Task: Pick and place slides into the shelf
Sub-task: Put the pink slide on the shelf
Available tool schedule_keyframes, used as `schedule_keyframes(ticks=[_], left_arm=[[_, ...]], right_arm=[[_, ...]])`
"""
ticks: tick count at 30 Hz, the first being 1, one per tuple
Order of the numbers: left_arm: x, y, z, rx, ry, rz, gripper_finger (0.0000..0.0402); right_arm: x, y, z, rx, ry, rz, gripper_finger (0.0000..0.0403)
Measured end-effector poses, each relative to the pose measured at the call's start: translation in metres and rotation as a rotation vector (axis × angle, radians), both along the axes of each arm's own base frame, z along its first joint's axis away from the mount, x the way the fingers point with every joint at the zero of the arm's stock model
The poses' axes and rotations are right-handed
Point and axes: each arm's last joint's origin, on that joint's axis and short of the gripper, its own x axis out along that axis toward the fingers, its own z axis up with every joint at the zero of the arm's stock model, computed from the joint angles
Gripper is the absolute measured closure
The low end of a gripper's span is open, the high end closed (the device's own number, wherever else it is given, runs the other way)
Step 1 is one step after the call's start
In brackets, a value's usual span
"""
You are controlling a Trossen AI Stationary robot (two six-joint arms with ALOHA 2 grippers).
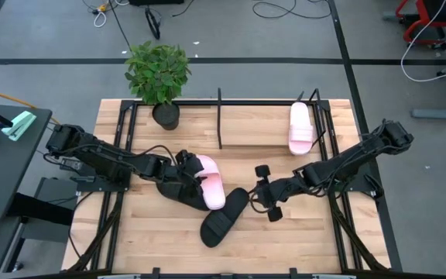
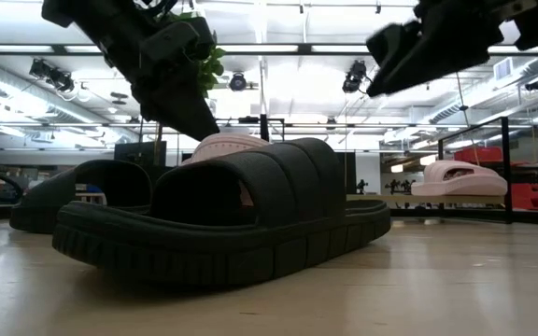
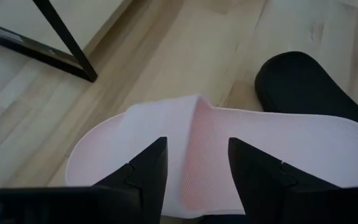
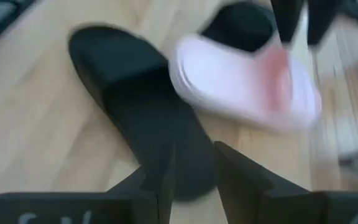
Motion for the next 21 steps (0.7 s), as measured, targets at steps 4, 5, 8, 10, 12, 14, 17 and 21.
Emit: schedule_keyframes(ticks=[4,5,8,10,12,14,17,21], left_arm=[[0.000,0.000,0.000,0.001,0.003,0.001,0.0227],[0.000,0.000,0.000,0.001,0.004,0.001,0.0226],[0.000,0.000,0.000,0.001,0.003,0.001,0.0224],[0.000,0.000,0.000,0.001,0.003,0.002,0.0225],[0.000,0.000,0.000,0.001,0.004,0.001,0.0228],[0.000,0.000,0.000,0.000,0.003,0.002,0.0229],[0.000,0.000,0.000,0.000,0.004,-0.001,0.0225],[0.000,-0.001,0.000,0.000,0.003,-0.001,0.0224]], right_arm=[[0.009,0.008,-0.005,-0.053,-0.052,0.077,0.0269],[0.012,0.009,-0.007,-0.075,-0.057,0.096,0.0263],[0.022,0.013,-0.016,-0.175,-0.073,0.171,0.0243],[0.030,0.016,-0.024,-0.251,-0.086,0.227,0.0230],[0.039,0.018,-0.031,-0.314,-0.098,0.267,0.0216],[0.046,0.019,-0.040,-0.370,-0.087,0.295,0.0202],[0.054,0.021,-0.050,-0.445,-0.060,0.299,0.0183],[0.065,0.023,-0.051,-0.533,-0.062,0.271,0.0164]])
